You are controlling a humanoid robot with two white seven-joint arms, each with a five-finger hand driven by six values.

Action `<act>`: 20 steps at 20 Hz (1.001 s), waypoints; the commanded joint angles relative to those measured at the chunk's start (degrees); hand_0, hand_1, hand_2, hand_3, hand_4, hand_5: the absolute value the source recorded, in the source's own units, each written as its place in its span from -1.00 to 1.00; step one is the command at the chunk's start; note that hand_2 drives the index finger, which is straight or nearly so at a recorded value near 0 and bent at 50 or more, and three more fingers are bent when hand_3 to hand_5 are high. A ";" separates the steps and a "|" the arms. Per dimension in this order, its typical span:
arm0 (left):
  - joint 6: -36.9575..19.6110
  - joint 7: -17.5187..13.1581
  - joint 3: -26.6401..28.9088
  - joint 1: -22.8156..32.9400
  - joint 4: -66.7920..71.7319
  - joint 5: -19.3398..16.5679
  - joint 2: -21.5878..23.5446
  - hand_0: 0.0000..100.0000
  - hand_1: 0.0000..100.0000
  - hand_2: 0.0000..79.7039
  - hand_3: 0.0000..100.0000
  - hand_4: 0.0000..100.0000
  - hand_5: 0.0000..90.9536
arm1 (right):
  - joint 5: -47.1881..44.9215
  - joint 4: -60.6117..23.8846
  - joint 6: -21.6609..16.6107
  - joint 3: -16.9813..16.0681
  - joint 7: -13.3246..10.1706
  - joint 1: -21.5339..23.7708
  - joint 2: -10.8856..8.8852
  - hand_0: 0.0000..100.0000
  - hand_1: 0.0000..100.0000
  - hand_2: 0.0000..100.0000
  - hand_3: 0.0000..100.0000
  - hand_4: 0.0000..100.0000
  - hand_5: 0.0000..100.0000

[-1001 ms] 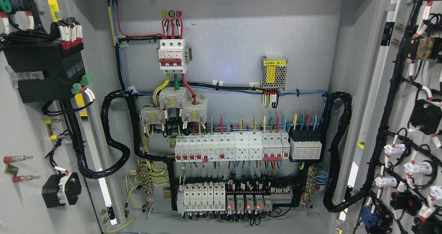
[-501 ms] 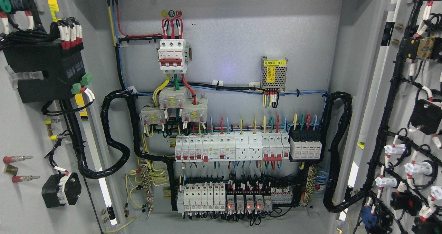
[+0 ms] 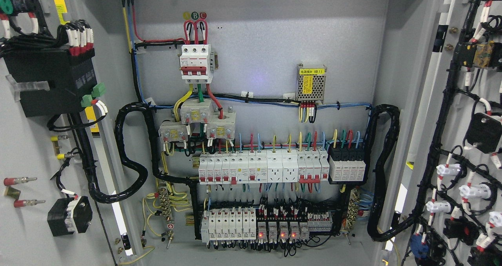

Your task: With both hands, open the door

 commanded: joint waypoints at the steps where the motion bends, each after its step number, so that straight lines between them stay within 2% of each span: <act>1: 0.00 0.00 0.00 0.00 0.02 0.02 -1.67 -1.00 -1.00 -1.00 -1.00 -1.00 -1.00 | -0.12 -0.19 0.02 4.09 -0.09 -0.83 0.51 -0.56 -1.00 -1.00 -1.00 -1.00 -1.00; 12: 0.00 0.00 0.00 0.00 0.02 0.02 -1.76 -1.00 -1.00 -1.00 -1.00 -1.00 -1.00 | -0.21 0.34 0.37 6.46 -0.44 -4.08 0.60 -0.56 -1.00 -1.00 -1.00 -1.00 -1.00; 20: 0.00 0.00 0.00 0.00 -0.06 0.02 -1.76 -1.00 -1.00 -1.00 -1.00 -1.00 -1.00 | -0.21 0.69 0.73 6.20 -0.44 -5.49 0.78 -0.56 -1.00 -1.00 -1.00 -1.00 -1.00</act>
